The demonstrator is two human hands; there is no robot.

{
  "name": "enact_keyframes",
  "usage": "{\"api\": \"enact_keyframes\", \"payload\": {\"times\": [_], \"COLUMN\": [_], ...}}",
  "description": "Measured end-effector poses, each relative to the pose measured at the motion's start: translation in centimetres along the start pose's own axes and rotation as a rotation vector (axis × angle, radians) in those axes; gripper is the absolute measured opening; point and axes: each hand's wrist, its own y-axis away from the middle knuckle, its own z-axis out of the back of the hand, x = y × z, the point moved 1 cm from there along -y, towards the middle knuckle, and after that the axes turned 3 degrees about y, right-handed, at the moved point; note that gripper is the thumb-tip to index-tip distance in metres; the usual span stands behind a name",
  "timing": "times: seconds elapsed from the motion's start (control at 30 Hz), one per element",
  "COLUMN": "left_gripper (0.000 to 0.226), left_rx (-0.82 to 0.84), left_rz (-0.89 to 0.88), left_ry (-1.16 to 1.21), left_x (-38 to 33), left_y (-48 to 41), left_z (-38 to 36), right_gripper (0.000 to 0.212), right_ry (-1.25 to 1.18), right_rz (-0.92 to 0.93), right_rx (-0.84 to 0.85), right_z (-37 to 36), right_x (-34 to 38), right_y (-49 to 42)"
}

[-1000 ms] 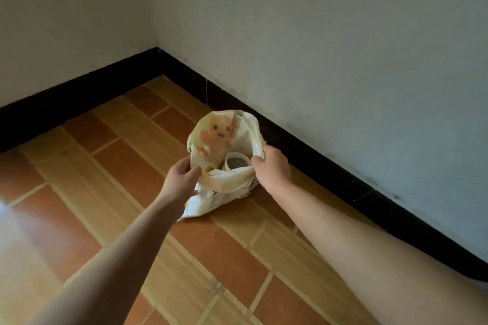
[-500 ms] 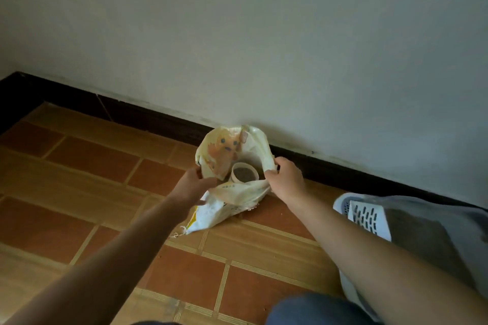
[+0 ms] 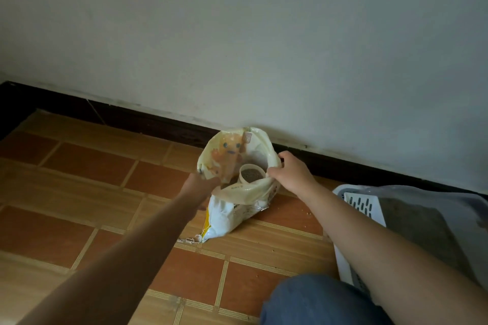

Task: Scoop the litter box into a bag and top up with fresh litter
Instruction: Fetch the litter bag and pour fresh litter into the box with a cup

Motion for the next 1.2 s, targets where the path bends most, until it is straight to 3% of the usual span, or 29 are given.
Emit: {"api": "enact_keyframes", "payload": {"times": [0.1, 0.23, 0.5, 0.67, 0.97, 1.07, 1.2], "left_gripper": [0.044, 0.050, 0.059, 0.059, 0.060, 0.059, 0.057], "left_rx": [-0.062, -0.119, -0.172, -0.177, -0.178, -0.181, -0.188], "left_rz": [-0.007, -0.080, -0.116, -0.104, -0.146, -0.151, -0.140], "left_ry": [-0.008, -0.036, -0.132, -0.213, -0.200, -0.205, -0.147], "left_x": [0.4, 0.7, 1.0, 1.6, 2.9, 2.9, 2.7], "left_y": [-0.8, -1.2, -0.1, 0.7, 0.6, 1.1, 1.9], "left_z": [-0.5, -1.5, -2.2, -2.4, -2.3, -2.6, -3.4], "right_gripper": [0.041, 0.041, 0.018, 0.029, 0.027, 0.027, 0.046], "right_ry": [0.083, 0.072, 0.047, 0.027, -0.054, -0.057, 0.048], "right_rz": [-0.001, 0.015, 0.023, 0.008, 0.069, 0.019, -0.038], "right_rx": [-0.006, 0.008, 0.054, 0.059, 0.005, 0.114, 0.261], "right_z": [0.1, 0.3, 0.1, 0.1, -0.6, 0.5, 2.3], "right_x": [-0.3, -1.1, -1.7, -2.4, -3.7, -3.7, -3.5], "right_y": [-1.1, -2.2, -3.4, -3.0, -1.9, -1.0, 0.0]}}
